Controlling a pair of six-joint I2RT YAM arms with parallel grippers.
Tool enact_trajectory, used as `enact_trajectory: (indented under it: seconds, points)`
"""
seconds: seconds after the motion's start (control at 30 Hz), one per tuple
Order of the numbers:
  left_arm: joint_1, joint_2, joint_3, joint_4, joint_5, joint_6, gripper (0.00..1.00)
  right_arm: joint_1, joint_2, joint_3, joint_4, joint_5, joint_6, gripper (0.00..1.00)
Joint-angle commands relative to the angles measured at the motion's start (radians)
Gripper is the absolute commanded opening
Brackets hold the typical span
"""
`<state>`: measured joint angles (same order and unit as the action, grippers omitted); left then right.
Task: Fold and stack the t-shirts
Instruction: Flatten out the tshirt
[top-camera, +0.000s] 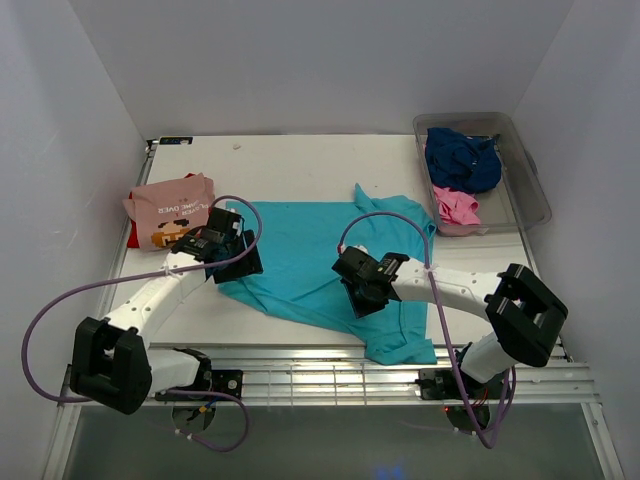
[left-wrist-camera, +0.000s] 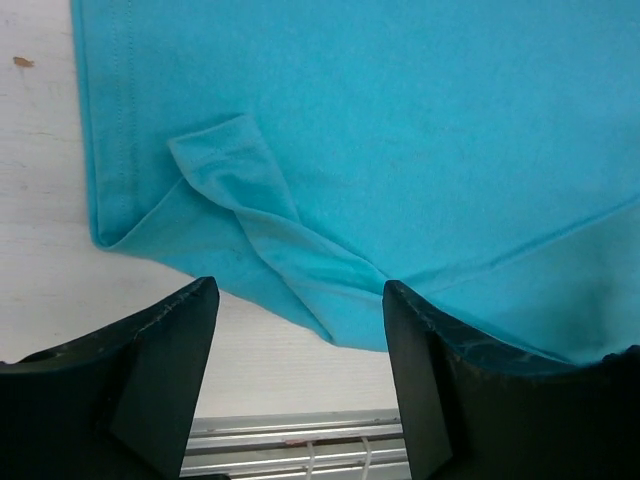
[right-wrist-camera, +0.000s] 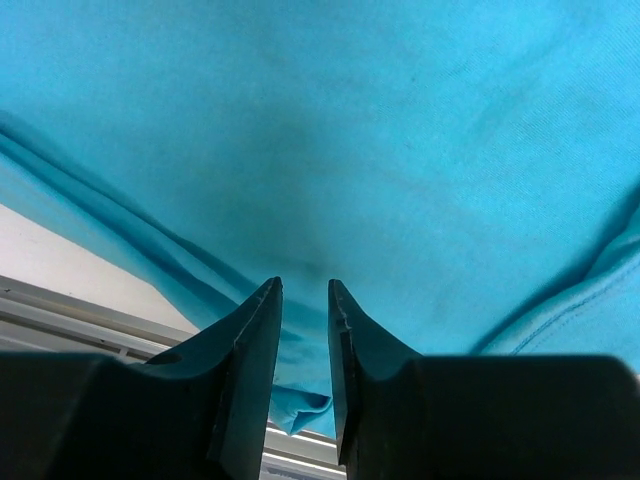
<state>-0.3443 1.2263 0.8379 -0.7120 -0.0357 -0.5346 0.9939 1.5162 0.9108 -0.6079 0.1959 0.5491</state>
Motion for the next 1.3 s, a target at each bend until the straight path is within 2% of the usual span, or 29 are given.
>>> enact_trajectory:
  seconds: [0.0,0.47,0.57,0.6,0.67,0.73,0.8,0.83,0.97,1.13,1.17,1.27]
  points:
    - [-0.001,0.001,0.001,-0.001,-0.064,-0.013,0.78,-0.005,0.002,0.033,0.026,-0.016,-0.015,0.32]
    - [-0.001,0.174,0.01,0.091,-0.081,-0.002,0.78,-0.031,-0.025,0.036,0.037,0.028,0.045,0.3]
    - [-0.001,0.179,0.016,0.086,-0.079,0.002,0.73,-0.038,-0.034,0.039,0.039,0.034,0.041,0.3]
    - [-0.001,0.173,0.017,0.085,-0.079,0.001,0.62,-0.044,-0.036,0.036,0.039,0.034,0.038,0.3]
    - [-0.001,0.145,0.01,0.075,-0.087,-0.004,0.46,-0.051,-0.036,0.034,0.037,0.037,0.037,0.3]
    - [-0.001,0.131,-0.011,0.068,-0.095,-0.005,0.34,-0.061,-0.036,0.034,0.039,0.036,0.031,0.3]
    - [-0.001,0.121,-0.031,0.06,-0.099,0.001,0.28,-0.069,-0.039,0.037,0.039,0.036,0.026,0.3]
    - [-0.001,0.113,-0.036,0.051,-0.098,0.001,0.2,-0.073,-0.039,0.04,0.039,0.036,0.022,0.3]
    - [-0.009,0.036,-0.046,0.026,-0.058,-0.03,0.01,-0.092,-0.033,0.053,0.039,0.036,0.005,0.3]
    - [-0.012,-0.025,-0.011,-0.03,-0.067,-0.051,0.0,-0.12,-0.028,0.076,0.042,0.034,-0.015,0.3]
    - [-0.012,-0.024,-0.007,-0.036,-0.073,-0.051,0.05,-0.123,-0.027,0.079,0.04,0.033,-0.018,0.3]
    - [-0.012,-0.011,-0.005,-0.04,-0.095,-0.054,0.36,-0.13,-0.025,0.088,0.043,0.027,-0.026,0.3]
